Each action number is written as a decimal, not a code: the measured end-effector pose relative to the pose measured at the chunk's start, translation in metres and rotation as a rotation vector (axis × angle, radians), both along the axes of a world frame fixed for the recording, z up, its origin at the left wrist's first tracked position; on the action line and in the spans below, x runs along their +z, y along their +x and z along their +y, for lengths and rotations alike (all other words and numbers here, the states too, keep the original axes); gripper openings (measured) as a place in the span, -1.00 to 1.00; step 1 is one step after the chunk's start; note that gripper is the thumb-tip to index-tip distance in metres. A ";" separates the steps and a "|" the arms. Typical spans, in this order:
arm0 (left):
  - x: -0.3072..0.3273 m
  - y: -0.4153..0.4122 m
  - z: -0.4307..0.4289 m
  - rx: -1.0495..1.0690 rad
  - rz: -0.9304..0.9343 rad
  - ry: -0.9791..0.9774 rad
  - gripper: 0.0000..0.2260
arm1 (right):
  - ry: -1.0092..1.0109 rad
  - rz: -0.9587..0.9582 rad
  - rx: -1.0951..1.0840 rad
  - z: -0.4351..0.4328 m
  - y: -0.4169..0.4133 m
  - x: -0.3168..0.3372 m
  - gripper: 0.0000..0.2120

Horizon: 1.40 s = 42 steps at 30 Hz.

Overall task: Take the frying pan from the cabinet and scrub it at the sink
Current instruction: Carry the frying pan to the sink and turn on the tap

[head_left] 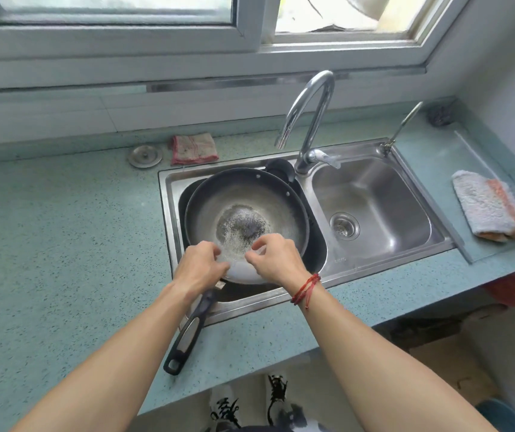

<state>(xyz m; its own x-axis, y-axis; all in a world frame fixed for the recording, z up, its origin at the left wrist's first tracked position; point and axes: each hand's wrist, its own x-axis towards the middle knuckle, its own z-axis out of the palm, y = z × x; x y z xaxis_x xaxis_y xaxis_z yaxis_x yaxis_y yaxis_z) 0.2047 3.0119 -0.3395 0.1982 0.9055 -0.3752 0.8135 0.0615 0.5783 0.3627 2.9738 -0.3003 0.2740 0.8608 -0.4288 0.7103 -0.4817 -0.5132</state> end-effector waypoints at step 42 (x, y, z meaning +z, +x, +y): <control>-0.011 0.124 0.089 0.038 0.048 0.241 -0.44 | 0.418 0.709 -1.032 0.159 0.217 -0.046 -0.81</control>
